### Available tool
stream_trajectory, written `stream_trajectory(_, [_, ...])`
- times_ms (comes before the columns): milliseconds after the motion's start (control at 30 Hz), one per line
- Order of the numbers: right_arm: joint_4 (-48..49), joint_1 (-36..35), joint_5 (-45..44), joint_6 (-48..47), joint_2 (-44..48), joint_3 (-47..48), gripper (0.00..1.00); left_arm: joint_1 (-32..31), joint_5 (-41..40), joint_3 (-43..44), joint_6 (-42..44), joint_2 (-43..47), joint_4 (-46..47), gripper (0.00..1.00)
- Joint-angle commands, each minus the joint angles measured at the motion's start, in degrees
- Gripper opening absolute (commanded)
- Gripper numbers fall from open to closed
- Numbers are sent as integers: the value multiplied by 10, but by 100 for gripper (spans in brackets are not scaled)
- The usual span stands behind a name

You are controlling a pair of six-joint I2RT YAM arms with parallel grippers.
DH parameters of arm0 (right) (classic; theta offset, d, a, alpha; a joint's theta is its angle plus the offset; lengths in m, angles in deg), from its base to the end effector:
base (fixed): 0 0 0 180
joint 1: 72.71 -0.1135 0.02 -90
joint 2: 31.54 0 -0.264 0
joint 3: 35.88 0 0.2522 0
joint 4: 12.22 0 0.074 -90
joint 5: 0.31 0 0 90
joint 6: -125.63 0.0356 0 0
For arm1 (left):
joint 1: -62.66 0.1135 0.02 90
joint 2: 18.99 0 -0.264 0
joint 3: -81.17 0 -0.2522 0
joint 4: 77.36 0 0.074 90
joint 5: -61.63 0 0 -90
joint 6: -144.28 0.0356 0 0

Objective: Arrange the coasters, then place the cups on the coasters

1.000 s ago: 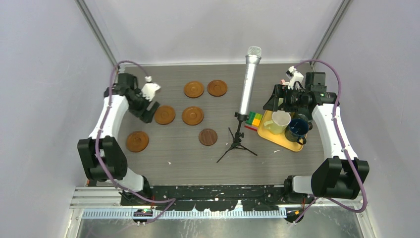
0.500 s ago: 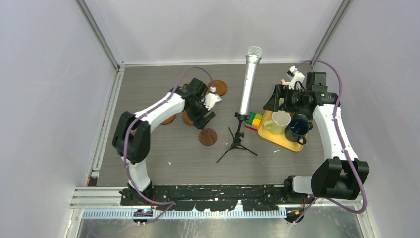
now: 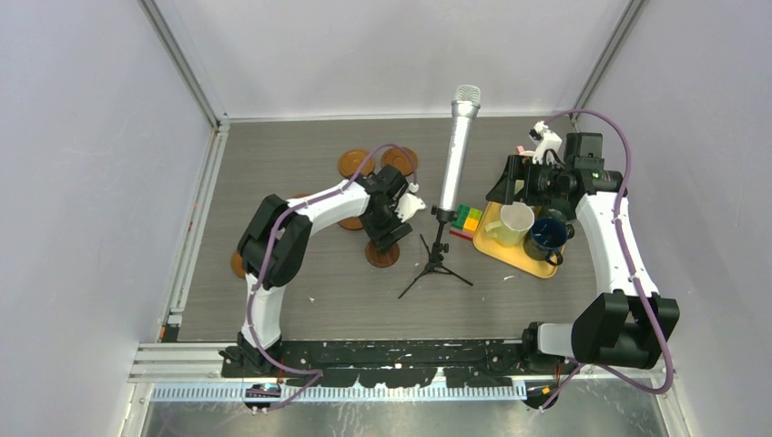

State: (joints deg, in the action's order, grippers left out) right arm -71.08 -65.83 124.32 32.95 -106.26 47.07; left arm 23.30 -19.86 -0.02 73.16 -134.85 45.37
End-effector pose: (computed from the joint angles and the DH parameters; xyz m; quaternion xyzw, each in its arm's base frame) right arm 0.2661 -0.0117 0.3244 -0.0672 0.9020 0.2525 0.3438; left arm 0.3104 -0.2614 0.1720 0.4896 0.8581 -0.0965 0.1208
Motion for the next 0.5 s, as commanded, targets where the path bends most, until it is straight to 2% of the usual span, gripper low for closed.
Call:
stream_trajectory(0, [8,2,3,-6,21,2,87,1,-22,-47,24,23,5,58])
stream_trajectory(233, [9,2,5,-6,20,1,87,20,-67,-200,78,118,14,47])
stream_trajectory(467, [9,2,8,-4,20,1,87,138,-61,-298,132,190,8,43])
